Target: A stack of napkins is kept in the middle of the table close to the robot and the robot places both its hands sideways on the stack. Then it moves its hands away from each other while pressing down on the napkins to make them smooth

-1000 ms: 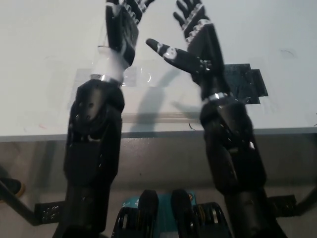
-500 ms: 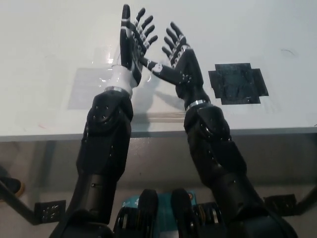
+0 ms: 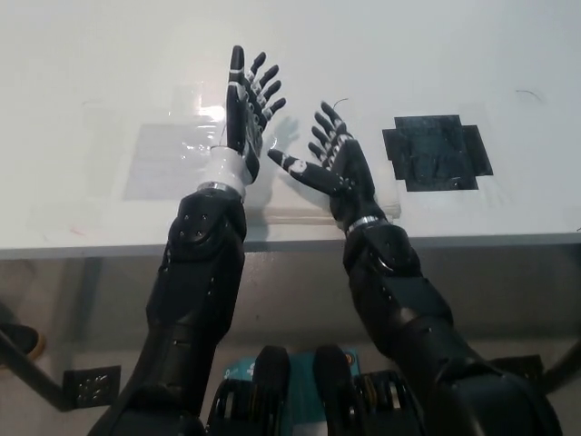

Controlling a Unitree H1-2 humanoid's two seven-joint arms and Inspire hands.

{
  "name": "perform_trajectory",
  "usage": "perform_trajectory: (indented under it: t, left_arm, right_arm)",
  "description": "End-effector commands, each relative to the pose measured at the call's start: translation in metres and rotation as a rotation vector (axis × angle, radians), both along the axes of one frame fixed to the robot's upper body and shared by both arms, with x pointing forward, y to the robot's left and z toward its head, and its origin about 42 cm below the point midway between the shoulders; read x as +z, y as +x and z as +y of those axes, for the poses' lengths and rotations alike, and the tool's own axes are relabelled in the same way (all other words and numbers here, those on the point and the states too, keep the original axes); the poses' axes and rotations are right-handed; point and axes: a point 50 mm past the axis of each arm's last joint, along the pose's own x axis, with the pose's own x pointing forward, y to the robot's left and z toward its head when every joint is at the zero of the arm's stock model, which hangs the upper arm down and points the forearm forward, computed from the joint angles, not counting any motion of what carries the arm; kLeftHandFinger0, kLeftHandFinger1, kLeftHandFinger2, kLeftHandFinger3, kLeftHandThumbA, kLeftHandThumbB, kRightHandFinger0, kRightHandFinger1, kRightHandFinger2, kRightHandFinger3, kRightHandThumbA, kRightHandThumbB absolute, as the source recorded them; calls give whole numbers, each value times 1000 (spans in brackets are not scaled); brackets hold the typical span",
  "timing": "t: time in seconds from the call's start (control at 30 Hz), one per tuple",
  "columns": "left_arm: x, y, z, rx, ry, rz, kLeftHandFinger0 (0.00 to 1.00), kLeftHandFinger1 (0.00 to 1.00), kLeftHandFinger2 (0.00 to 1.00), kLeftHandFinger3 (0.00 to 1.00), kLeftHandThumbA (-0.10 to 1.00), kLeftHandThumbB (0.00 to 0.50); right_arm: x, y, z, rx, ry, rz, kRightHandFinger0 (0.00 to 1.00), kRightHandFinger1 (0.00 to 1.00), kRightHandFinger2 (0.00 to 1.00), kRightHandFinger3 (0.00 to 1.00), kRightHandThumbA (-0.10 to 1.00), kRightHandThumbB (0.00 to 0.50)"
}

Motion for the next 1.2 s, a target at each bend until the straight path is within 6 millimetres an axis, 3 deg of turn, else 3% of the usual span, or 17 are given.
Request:
perform_trajectory:
  t: [0.0,0.13,0.27,0.53,0.7,0.9,0.97,1.17]
  left_arm:
    - [9,-1,-10,-8,6,-69,1000,1000,1000,1000,1000,293]
    - [-20,-12,-9,-5,8,-20,1000,1000,1000,1000,1000,255]
    - [-57,-22,-5,-4,29,61,1000,1000,1000,1000,1000,257]
    - [-99,-29,19,9,13,165,1000,1000,1000,1000,1000,255]
    - [-104,-29,26,11,6,173,1000,1000,1000,1000,1000,267]
    - [-90,-18,39,18,28,148,1000,1000,1000,1000,1000,271]
    - [-85,-14,45,22,36,142,1000,1000,1000,1000,1000,286]
    - [-73,-4,69,58,66,124,1000,1000,1000,1000,1000,293]
  right_arm:
    - [13,8,-6,-17,54,-55,1000,1000,1000,1000,1000,213]
    - [-3,1,-9,-16,56,-19,1000,1000,1000,1000,1000,216]
    - [-17,-5,-11,-18,46,15,1000,1000,1000,1000,1000,211]
    - [-15,-4,-16,-23,45,-1,1000,1000,1000,1000,1000,221]
    - [-14,-2,-17,-27,52,-3,1000,1000,1000,1000,1000,224]
    - [-11,0,-19,-23,53,-10,1000,1000,1000,1000,1000,215]
    - [-10,2,-25,-34,56,-13,1000,1000,1000,1000,1000,205]
    - [-9,8,-49,-85,59,-14,1000,1000,1000,1000,1000,239]
